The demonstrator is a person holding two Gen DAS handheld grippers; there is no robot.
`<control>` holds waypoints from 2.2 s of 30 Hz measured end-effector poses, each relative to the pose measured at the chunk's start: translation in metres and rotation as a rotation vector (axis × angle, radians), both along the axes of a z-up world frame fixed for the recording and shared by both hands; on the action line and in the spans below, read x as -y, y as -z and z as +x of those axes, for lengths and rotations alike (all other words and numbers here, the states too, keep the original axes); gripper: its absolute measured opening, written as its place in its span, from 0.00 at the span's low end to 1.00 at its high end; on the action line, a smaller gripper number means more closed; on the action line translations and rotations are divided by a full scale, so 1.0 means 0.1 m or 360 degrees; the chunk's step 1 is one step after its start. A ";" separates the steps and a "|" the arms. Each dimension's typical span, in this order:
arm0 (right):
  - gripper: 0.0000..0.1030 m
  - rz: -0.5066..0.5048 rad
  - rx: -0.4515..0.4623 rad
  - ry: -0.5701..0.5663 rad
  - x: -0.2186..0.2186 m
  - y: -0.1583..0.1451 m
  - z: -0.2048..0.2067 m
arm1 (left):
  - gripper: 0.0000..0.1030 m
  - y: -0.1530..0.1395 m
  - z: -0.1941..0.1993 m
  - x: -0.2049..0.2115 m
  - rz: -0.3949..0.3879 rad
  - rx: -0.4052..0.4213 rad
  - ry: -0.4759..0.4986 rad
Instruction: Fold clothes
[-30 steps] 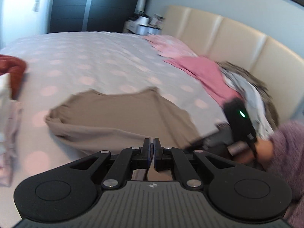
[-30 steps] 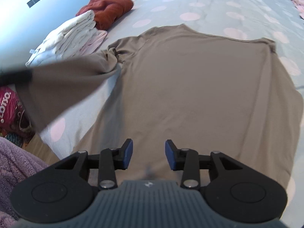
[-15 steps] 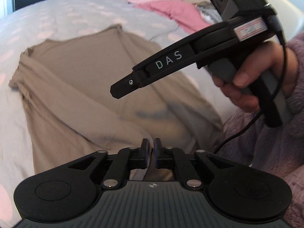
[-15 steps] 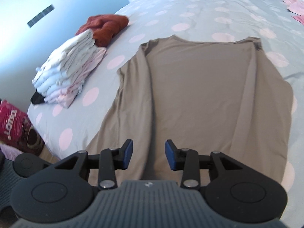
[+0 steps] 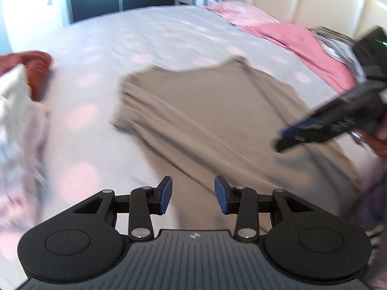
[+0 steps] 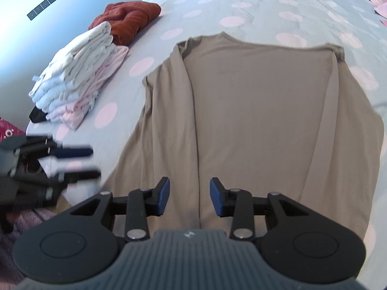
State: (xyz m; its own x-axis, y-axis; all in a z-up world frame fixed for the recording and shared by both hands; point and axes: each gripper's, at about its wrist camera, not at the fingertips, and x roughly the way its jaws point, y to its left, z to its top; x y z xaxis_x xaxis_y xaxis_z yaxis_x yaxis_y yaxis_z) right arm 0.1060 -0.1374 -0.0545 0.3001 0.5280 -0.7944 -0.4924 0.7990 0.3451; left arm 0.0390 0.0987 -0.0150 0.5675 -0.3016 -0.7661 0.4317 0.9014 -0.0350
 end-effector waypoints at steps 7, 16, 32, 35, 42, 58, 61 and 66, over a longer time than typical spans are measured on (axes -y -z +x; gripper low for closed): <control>0.36 -0.0019 0.0085 -0.0077 -0.43 -0.02 0.63 | 0.35 0.21 0.65 -0.34 0.0077 0.0044 -0.0127; 0.36 0.0186 0.0084 -0.0100 -1.31 0.12 1.70 | 0.35 0.52 1.04 -0.56 0.0002 0.0038 -0.0155; 0.01 0.0058 0.0107 0.0018 -1.15 0.03 2.00 | 0.35 0.66 1.23 -0.51 -0.0002 0.0097 -0.0064; 0.02 -0.0061 0.0080 0.0121 -1.00 0.25 2.01 | 0.35 0.62 1.25 -0.47 -0.0015 0.0105 -0.0044; 0.34 -0.0023 0.0161 0.0162 -0.75 0.14 1.60 | 0.35 0.49 1.27 -0.39 -0.0082 0.0139 0.0066; 0.35 -0.0013 -0.0184 0.0297 0.20 0.32 -0.29 | 0.03 0.51 1.38 -0.16 0.0015 0.0122 0.0173; 0.36 0.0004 -0.0276 0.0328 0.29 0.38 -0.59 | 0.08 0.53 1.36 -0.18 0.0037 0.0124 0.0186; 0.38 0.0004 -0.0265 0.0362 0.33 0.46 -0.84 | 0.32 0.40 1.28 -0.23 -0.0010 0.0163 0.0209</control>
State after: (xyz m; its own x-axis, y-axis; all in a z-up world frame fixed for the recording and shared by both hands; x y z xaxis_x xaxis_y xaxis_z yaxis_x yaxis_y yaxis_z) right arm 0.0223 -0.1701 -0.1003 0.2763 0.4640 -0.8416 -0.2371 0.8816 0.4082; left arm 0.1667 0.1214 -0.0553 0.5980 -0.3828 -0.7042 0.5474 0.8368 0.0100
